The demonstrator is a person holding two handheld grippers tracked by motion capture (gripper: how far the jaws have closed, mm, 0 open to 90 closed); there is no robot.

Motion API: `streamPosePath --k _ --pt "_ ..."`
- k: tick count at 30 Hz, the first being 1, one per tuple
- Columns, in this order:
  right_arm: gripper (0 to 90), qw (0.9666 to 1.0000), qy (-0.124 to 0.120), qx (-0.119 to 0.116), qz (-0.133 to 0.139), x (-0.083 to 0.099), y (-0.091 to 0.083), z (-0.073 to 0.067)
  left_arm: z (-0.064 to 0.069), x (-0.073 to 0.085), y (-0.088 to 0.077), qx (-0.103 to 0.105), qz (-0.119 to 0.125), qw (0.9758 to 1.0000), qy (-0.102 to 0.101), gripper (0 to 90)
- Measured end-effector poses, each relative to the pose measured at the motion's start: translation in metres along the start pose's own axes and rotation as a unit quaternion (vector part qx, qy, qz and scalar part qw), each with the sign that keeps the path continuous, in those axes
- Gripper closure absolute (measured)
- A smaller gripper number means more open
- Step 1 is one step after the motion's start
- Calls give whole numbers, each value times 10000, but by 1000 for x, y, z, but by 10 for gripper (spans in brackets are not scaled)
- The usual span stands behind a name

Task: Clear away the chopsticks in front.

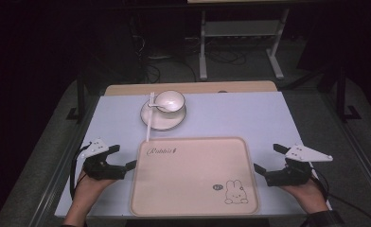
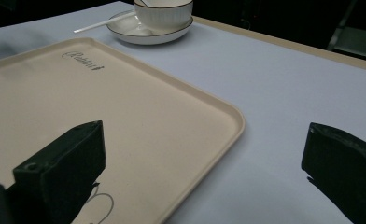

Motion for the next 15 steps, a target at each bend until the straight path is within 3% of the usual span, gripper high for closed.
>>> streamPosePath --k 9,15 --pt "0 10000 -23 14 -2 0 1 0 -10 -13 12 -88 -12 10000 -2 55" --pt "0 10000 -7 37 17 0 0 0 -21 -36 24 -184 128 9997 -50 55"
Point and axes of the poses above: each handheld gripper's, and its own axes: y roughly forward along the jaws, x roughly out of its underside, z roughly to its right, the point moved 6 cm from there along y, roughly forward along the jaws, and after that the axes turned 9 degrees about -y, right-handed, at the moved point
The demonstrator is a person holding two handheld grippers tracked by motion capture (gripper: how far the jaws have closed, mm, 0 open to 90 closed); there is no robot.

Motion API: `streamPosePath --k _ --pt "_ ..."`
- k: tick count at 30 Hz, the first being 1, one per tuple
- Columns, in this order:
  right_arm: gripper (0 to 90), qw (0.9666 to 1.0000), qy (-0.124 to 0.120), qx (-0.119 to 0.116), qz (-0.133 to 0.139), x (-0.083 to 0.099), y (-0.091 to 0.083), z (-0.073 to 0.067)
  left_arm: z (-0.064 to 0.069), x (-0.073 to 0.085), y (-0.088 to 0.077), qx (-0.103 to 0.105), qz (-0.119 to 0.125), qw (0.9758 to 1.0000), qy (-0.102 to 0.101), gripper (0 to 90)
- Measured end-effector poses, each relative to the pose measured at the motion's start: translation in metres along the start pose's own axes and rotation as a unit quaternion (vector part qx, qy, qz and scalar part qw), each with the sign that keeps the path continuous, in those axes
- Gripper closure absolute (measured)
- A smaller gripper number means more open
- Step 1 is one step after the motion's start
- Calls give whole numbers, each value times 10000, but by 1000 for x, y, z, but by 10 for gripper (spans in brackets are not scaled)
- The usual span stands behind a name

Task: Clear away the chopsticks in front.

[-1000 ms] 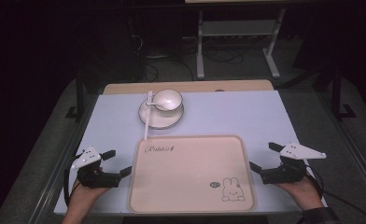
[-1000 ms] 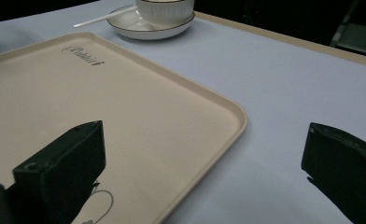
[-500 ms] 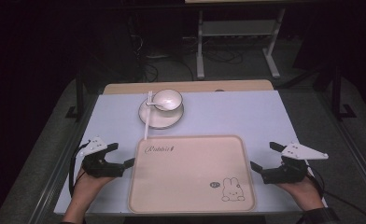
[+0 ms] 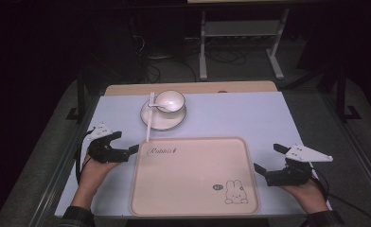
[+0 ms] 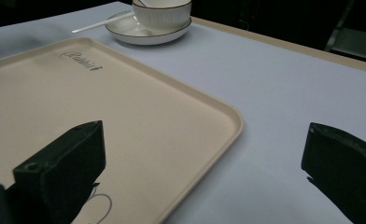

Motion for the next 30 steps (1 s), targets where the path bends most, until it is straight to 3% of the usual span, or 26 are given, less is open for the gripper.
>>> streamPosePath --k 6,12,14,18,24,30 --pt "0 10000 0 -3 -6 0 0 0 -7 -19 14 -36 1 9999 -138 57" --pt "0 10000 20 -10 -12 0 0 1 -18 -35 34 -207 -165 9996 -111 69" --pt "0 10000 12 -15 -9 0 0 1 -21 -40 41 -235 -220 9994 -149 146" --pt "0 10000 3 -46 -15 1 0 0 -24 -47 59 -356 -336 9987 -132 195" --pt "0 10000 11 -50 11 0 0 1 -27 -51 87 -644 -729 9952 -107 367" --pt "0 10000 29 -64 25 0 -1 1 -34 -48 112 -886 -1037 9906 -77 443"
Point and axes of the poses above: each handheld gripper's, and its own axes: y roughly forward along the jaws, x roughly out of its underside, z roughly to its right, the point moved 6 cm from there along y, roughly forward along the jaws, and after that the axes turned 9 degrees about -y, right-handed, at the moved point
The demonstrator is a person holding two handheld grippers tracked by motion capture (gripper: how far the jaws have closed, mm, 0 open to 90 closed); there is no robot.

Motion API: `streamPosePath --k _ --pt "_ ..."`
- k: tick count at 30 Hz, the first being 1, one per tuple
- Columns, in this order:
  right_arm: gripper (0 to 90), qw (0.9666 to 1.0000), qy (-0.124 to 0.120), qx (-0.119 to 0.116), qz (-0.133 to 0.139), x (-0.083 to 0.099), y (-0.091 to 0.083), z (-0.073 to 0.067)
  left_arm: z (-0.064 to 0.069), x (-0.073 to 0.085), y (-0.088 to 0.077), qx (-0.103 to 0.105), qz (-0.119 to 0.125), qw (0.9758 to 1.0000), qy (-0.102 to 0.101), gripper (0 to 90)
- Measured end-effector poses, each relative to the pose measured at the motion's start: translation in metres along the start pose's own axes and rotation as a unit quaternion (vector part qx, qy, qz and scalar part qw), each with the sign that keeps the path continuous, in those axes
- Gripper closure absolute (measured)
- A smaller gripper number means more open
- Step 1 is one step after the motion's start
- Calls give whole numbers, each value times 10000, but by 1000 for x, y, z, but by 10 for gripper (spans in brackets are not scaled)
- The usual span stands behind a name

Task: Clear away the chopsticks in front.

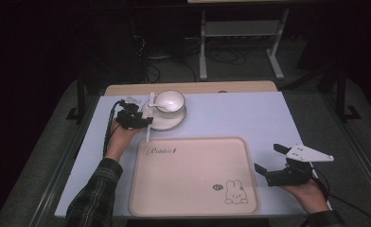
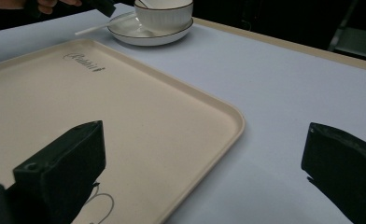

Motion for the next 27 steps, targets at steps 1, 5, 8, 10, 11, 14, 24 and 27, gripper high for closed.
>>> streamPosePath --k 1,5,8,10,11,14,24,27 --pt "0 10000 5 -2 -1 0 0 0 0 0 3 -4 -29 10000 -6 451" --pt "0 10000 21 -5 18 0 0 1 0 -3 15 -89 -96 9999 -82 502" --pt "0 10000 48 -4 17 1 -1 2 -1 -4 21 -173 -145 9996 -149 545" --pt "0 10000 57 -5 25 1 -1 2 0 -6 25 -283 -169 9993 -165 572" --pt "0 10000 59 -4 32 1 -2 2 0 -6 26 -321 -182 9992 -149 581" --pt "0 10000 91 -6 22 1 -2 2 -1 -7 29 -371 -210 9990 -154 605" --pt "0 9999 150 -20 41 2 -2 4 -12 -8 39 -465 -155 9977 -460 701" --pt "0 9998 178 -24 65 2 -2 5 -15 -9 42 -479 -99 9976 -495 724"
Point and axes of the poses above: each handheld gripper's, and its own axes: y roughly forward along the jaws, x roughly out of its underside, z roughly to its right, the point moved 6 cm from there along y, roughly forward along the jaws, and after that the axes turned 9 degrees about -y, right-handed, at the moved point
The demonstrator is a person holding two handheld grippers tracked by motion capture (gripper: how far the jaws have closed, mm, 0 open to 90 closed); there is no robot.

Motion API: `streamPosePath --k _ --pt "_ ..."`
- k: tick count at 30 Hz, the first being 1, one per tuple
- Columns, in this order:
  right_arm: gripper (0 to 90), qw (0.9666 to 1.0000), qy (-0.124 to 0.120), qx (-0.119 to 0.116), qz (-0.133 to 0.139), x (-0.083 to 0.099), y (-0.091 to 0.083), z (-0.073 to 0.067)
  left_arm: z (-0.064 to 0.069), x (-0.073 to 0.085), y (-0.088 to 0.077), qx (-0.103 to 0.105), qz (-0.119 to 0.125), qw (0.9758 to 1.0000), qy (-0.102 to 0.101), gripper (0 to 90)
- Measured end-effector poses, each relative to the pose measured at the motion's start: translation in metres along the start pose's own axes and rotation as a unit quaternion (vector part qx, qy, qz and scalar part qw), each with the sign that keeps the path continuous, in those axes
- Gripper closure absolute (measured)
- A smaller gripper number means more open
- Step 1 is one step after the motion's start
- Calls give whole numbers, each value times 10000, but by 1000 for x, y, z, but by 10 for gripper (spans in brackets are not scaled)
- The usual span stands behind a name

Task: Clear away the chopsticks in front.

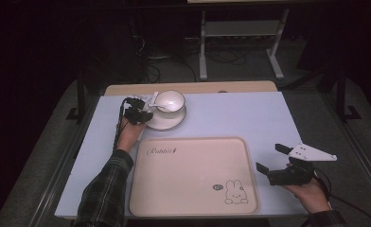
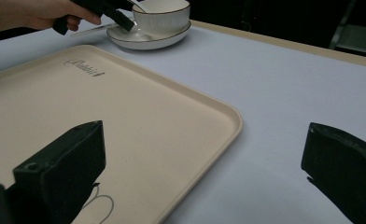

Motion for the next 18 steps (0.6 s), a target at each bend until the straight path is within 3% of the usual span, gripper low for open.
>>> streamPosePath --k 8,13,16,18 --pt "0 10000 14 4 -14 1 0 1 4 -7 4 41 -126 9998 124 775" --pt "0 10000 14 12 3 1 -1 1 6 -8 6 86 -107 9999 96 775" --pt "0 10000 38 15 0 1 -2 2 5 -9 2 99 -61 9999 82 652" --pt "0 10000 38 22 -3 1 -2 2 4 -11 -4 109 -11 9999 89 615"
Point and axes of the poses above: each handheld gripper's, and its own axes: y roughly forward along the jaws, x roughly out of its underside, z roughly to its right, the point moved 6 cm from there along y, roughly forward along the jaws, and after that the axes turned 9 degrees about -y, right-handed, at the moved point
